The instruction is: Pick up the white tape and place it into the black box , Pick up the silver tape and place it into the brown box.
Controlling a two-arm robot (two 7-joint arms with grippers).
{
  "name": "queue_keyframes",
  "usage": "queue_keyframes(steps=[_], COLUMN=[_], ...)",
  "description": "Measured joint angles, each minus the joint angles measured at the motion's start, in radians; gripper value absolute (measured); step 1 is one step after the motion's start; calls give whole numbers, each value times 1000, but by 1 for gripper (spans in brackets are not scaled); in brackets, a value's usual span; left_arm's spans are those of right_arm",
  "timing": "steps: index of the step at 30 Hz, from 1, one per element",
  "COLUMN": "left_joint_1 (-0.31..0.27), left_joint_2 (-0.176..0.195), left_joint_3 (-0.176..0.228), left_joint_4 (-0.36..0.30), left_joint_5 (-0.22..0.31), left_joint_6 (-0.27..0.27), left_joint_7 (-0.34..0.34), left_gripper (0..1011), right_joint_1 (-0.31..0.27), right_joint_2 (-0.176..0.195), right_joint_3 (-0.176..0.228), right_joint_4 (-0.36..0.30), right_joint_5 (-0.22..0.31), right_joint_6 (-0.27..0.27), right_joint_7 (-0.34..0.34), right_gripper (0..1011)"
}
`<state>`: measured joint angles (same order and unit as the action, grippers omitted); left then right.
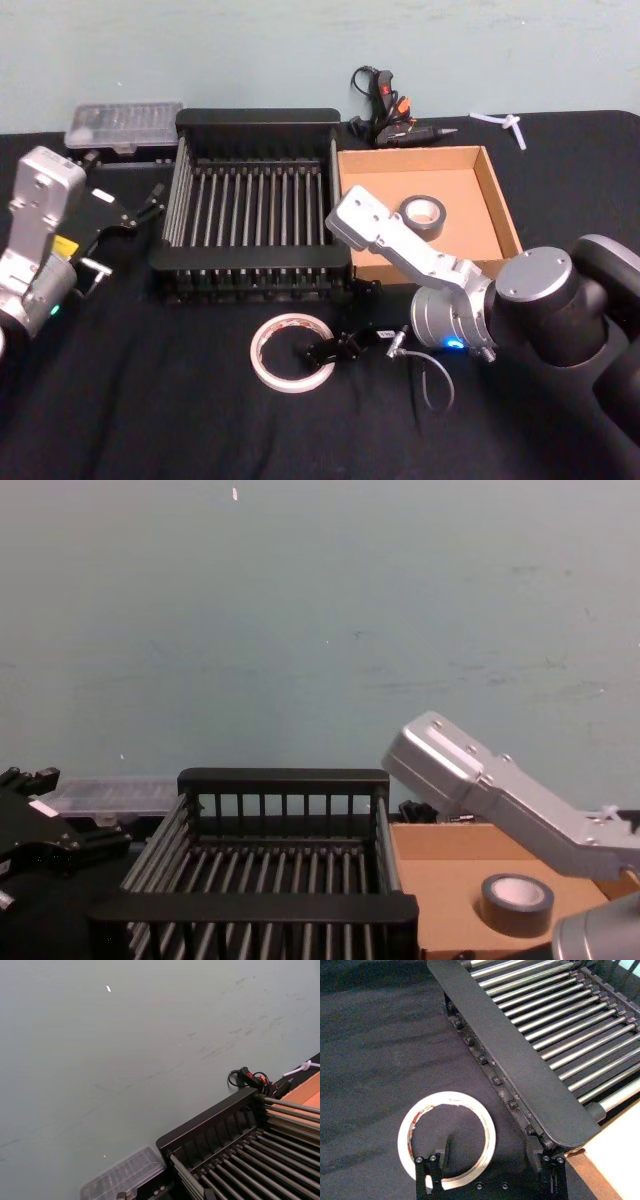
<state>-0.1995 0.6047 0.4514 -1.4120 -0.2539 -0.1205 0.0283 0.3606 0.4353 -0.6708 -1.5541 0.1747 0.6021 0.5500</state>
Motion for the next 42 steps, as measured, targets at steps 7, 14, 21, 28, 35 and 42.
queue_keyframes(steps=[7,14,21,28,35,42], left_joint_1=[0,0,0,0,0,0], left_joint_2=[0,0,0,0,0,0], left_joint_3=[0,0,0,0,0,0], left_joint_4=[0,0,0,0,0,0], left_joint_5=[0,0,0,0,0,0], left_joint_6=[0,0,0,0,0,0], left_joint_7=[0,0,0,0,0,0], left_gripper=[1001,1001,1001,1001,1001,1001], right_joint_1=[-9,-19,-25,-24,-19,-15], right_joint_2=[0,3,1,-3,-11,-19], right_joint_3=[3,5,4,3,0,-3], right_joint_4=[-14,-26,-29,-25,-14,-2], right_joint_5=[0,-1,-5,-7,-12,-21], right_joint_6=[6,11,15,18,18,16], right_joint_7=[3,3,2,5,5,4], right_gripper=[1002,1002,1002,1002,1002,1002])
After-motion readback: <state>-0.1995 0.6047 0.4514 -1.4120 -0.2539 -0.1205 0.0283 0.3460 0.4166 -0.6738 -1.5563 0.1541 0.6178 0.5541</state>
